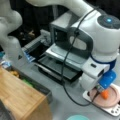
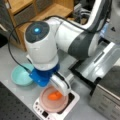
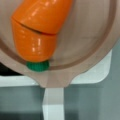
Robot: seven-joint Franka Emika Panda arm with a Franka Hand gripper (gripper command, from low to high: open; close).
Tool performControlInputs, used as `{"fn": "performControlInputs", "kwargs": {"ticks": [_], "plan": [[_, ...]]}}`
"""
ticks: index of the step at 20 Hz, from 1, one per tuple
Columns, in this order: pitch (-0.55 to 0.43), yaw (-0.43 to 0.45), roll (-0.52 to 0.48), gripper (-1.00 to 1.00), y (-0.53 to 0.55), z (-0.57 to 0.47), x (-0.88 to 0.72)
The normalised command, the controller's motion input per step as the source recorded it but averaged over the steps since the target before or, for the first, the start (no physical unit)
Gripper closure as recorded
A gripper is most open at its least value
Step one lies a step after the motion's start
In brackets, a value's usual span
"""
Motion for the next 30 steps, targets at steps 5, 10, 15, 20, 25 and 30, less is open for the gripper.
{"fn": "performControlInputs", "kwargs": {"ticks": [5, 10, 15, 20, 25, 30], "plan": [[-0.031, 0.255, 0.021, -1.0, -0.51, -0.01, 0.03], [-0.025, 0.125, 0.043, -1.0, -0.42, -0.01, 0.09], [-0.018, 0.097, 0.081, -1.0, -0.29, -0.01, 0.15], [-0.011, 0.105, 0.122, -1.0, -0.33, -0.01, 0.21], [0.016, 0.077, 0.148, -1.0, -0.45, -0.01, 0.23], [0.081, -0.021, 0.197, -1.0, -0.39, 0.06, 0.25]]}}
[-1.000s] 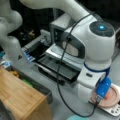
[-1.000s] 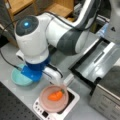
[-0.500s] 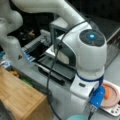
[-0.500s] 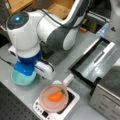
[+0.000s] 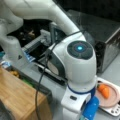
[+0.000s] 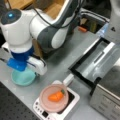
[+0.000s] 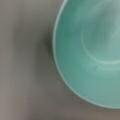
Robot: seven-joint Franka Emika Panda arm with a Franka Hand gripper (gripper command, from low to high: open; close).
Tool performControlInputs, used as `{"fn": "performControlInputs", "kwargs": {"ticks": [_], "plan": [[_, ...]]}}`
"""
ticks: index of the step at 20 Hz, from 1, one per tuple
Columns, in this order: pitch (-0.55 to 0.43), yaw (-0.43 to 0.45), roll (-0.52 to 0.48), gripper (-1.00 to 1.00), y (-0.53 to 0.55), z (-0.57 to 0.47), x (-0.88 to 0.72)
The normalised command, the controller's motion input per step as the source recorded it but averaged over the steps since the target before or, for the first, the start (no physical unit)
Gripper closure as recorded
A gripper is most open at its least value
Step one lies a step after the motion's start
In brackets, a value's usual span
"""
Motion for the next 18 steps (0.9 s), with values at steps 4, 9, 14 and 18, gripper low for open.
{"fn": "performControlInputs", "kwargs": {"ticks": [4, 9, 14, 18], "plan": [[0.1, -0.018, 0.208, -1.0, -0.4, 0.07, 0.34], [0.1, 0.024, 0.223, -1.0, -0.47, 0.05, 0.38], [0.106, 0.021, 0.241, -1.0, -0.39, 0.08, 0.33], [0.1, 0.029, 0.254, -1.0, -0.25, 0.09, 0.3]]}}
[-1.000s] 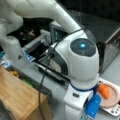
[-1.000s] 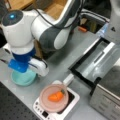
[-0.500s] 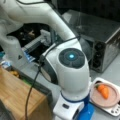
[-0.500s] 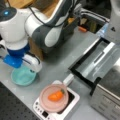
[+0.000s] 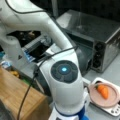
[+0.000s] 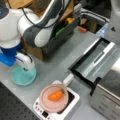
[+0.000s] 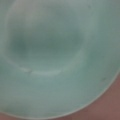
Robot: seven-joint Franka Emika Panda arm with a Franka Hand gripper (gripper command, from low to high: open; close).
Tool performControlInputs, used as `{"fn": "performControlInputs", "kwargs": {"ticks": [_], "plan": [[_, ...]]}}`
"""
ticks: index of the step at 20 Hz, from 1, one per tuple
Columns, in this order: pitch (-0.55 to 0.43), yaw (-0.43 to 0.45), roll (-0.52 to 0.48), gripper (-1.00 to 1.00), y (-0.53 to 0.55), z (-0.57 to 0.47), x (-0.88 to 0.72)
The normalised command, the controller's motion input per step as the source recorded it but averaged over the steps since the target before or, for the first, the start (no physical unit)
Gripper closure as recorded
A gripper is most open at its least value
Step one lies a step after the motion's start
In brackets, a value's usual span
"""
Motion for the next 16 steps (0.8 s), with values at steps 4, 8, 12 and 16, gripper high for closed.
{"fn": "performControlInputs", "kwargs": {"ticks": [4, 8, 12, 16], "plan": [[0.101, 0.009, 0.244, -1.0, -0.22, 0.05, 0.3], [0.067, 0.005, 0.216, -1.0, -0.27, -0.06, 0.32], [0.059, 0.006, 0.219, -1.0, -0.32, -0.08, 0.32], [0.062, 0.025, 0.237, -1.0, -0.35, 0.01, 0.27]]}}
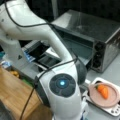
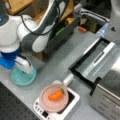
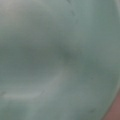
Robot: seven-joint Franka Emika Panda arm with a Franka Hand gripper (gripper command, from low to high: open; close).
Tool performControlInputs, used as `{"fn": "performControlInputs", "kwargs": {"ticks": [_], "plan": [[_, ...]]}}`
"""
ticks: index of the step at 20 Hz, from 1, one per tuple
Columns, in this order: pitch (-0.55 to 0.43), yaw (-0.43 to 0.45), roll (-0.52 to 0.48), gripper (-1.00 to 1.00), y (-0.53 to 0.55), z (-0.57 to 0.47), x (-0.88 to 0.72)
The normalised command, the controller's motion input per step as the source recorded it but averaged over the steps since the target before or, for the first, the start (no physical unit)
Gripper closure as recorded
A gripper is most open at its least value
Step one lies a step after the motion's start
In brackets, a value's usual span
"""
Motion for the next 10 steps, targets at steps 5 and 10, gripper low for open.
{"fn": "performControlInputs", "kwargs": {"ticks": [5, 10], "plan": [[0.056, 0.038, 0.259, -1.0, -0.35, 0.05, 0.22], [0.02, 0.013, 0.246, -1.0, -0.22, -0.03, 0.22]]}}
